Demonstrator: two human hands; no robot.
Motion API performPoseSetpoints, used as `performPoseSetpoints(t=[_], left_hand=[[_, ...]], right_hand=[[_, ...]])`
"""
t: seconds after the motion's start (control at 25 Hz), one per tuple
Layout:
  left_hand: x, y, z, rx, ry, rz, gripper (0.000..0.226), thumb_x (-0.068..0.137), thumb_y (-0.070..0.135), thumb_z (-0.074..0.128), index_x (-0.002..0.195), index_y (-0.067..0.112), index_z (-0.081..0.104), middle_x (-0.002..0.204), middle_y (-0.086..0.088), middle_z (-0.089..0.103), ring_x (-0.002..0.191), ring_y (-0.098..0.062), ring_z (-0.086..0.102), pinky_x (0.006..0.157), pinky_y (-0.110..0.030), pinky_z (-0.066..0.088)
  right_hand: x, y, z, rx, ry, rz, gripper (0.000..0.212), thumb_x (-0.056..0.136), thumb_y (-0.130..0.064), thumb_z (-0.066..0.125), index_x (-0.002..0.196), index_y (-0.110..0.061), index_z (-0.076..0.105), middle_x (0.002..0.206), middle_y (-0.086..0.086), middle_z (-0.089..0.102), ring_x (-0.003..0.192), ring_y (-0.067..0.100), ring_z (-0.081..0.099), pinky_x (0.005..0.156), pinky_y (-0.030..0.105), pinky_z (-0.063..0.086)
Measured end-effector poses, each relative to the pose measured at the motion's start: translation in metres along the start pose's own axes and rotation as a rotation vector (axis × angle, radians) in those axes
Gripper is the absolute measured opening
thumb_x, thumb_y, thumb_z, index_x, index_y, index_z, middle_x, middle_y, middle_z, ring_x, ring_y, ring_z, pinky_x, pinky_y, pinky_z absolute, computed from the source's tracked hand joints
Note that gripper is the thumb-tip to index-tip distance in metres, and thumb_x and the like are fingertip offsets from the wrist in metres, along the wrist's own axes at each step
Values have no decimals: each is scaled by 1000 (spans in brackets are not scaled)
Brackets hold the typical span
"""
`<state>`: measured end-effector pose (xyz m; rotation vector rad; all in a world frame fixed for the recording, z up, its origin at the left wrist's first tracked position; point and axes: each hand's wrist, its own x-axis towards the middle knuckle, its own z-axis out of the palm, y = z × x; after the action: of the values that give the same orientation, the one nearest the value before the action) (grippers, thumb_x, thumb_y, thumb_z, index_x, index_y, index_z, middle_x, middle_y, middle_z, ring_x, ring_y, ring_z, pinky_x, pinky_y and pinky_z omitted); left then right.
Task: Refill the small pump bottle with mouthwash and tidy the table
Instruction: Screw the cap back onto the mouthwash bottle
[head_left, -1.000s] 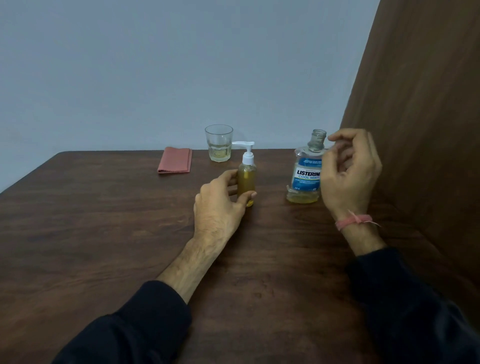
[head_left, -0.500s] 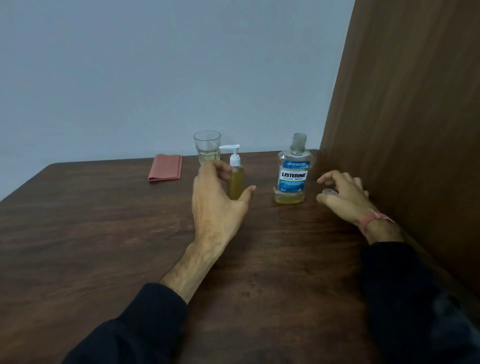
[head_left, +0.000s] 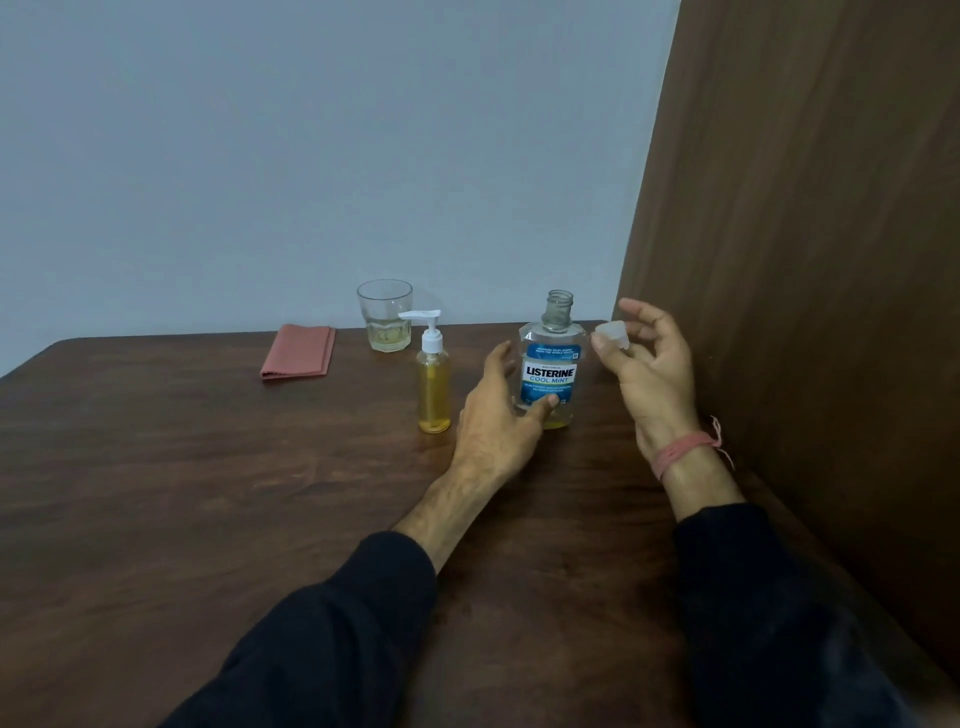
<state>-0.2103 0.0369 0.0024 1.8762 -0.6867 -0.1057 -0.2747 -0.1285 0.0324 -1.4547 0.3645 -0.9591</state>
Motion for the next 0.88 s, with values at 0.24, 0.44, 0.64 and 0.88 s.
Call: performPoseSetpoints(t=[0.24,0.44,0.64,0.88], left_hand=[[-21,-8,-18,123,-39,87,50,108,41,76,155,32,61,142,15,73,123,-4,72,110,-41,61],[-44,-9,-28,346,-1,187,41,109,49,69,148,41,58,134,18,75,117,-4,72,98,-39,61],[-45,-9,-27,434,46,230,38,112,50,64,146,39,52,137,16,73,122,-7,68,87,-28,46],[-40,-13,-27,425,70,178,27,111,54,63,128,36,52,123,12,77,102,-8,70,80,-33,56]], right_hand=[[-10,-19,8,590,-228,140,31,100,-10,71,131,-14,68,122,5,76,128,28,73,107,34,58],[-20,-31,20,627,-288,147,21,108,-12,64,128,-18,65,127,7,77,126,31,74,106,41,61],[-24,-38,20,536,-398,68,32,98,-16,70,130,-20,70,131,19,69,130,29,72,97,35,62],[-25,-31,25,361,-474,-24,47,90,-14,77,136,-8,69,142,14,72,132,25,70,108,33,56]])
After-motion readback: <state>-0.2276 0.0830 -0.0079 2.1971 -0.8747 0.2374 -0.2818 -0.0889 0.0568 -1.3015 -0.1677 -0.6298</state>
